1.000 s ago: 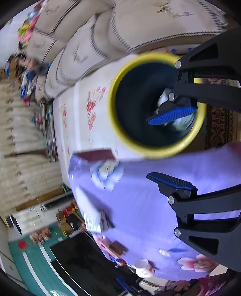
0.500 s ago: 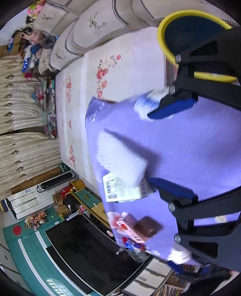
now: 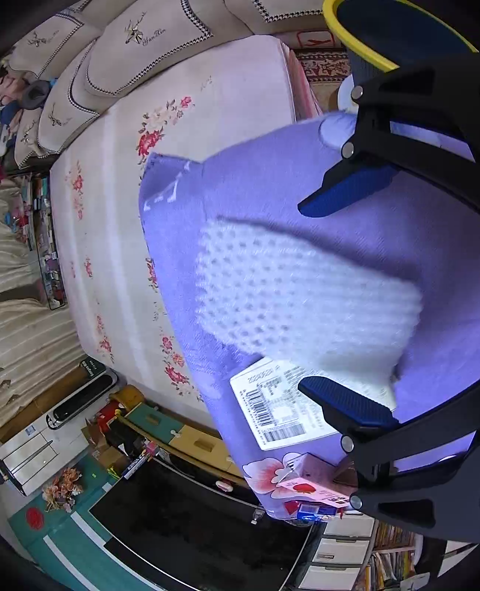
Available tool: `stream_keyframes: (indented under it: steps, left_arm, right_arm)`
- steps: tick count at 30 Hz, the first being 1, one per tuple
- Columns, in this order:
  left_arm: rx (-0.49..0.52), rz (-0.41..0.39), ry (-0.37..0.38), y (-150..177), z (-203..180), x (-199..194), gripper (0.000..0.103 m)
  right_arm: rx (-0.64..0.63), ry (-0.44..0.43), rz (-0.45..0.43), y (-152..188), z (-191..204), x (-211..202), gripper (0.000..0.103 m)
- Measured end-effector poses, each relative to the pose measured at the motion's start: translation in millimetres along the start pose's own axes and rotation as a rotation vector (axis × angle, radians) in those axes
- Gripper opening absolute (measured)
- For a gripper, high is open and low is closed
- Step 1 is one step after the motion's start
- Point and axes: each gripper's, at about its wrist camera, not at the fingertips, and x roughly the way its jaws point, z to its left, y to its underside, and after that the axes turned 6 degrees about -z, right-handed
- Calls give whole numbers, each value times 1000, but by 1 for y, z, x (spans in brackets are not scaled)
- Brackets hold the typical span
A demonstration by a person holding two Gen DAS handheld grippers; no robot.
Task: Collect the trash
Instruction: 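Grasp the white foam net sleeve with the right gripper, then carry the foam net over the yellow bin and open the right gripper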
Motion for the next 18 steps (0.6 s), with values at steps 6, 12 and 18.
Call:
stream_keyframes:
  steps: [6,12,18]
  left_arm:
    - [11,-7,6,0,-4,-3,87]
    - [10,-4,10,-1,-5,-3,87]
    - [17,-5,8,0,-6,-3,87]
  right_arm:
    - [0,37,19,-4,11,18,79]
    - [-43,54,-6,-1,18,14,28]
    - [-48,-12,-73,12,9,-22,25]
